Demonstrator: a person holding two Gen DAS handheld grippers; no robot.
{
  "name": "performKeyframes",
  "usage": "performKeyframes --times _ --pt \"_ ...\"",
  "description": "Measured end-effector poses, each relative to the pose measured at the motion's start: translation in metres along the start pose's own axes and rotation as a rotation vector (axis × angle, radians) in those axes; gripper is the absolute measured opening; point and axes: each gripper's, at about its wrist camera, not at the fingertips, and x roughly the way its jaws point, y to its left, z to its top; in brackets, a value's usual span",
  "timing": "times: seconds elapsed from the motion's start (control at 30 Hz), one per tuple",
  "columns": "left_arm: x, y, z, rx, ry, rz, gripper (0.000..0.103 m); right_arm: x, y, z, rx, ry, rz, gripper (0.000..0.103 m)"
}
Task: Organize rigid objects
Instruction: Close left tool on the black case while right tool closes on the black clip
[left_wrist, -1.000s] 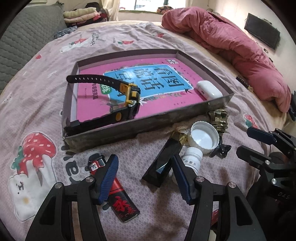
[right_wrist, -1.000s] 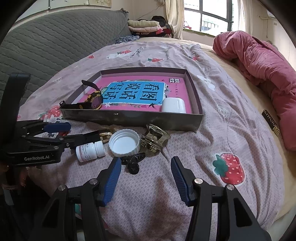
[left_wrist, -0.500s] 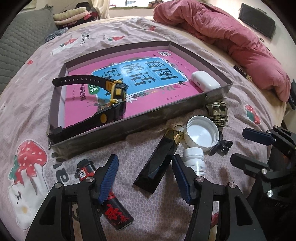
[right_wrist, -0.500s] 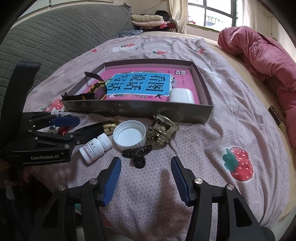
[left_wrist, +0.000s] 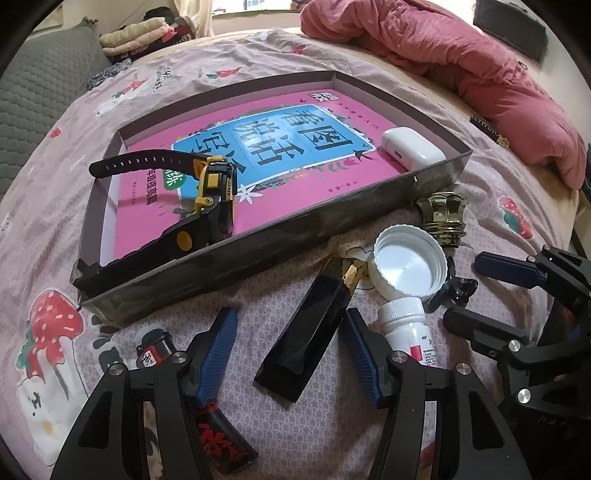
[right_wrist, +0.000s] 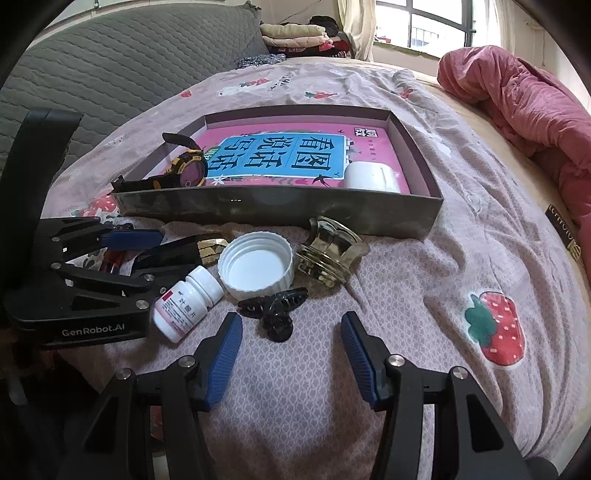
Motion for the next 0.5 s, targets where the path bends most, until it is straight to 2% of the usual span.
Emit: performKeyframes --times 0.33,0.5 --pt "0.0034 -0.005 0.0033 0.01 -0.007 -0.003 0.06 0.0048 -0.0012 0.0 -0.014 -0.004 -0.002 0.044" --pt "0.0043 -0.0077 0.0042 0.018 -0.005 -0.007 0.052 0.0062 -0.002 0.0011 -0.019 -0.013 0.011 0.037"
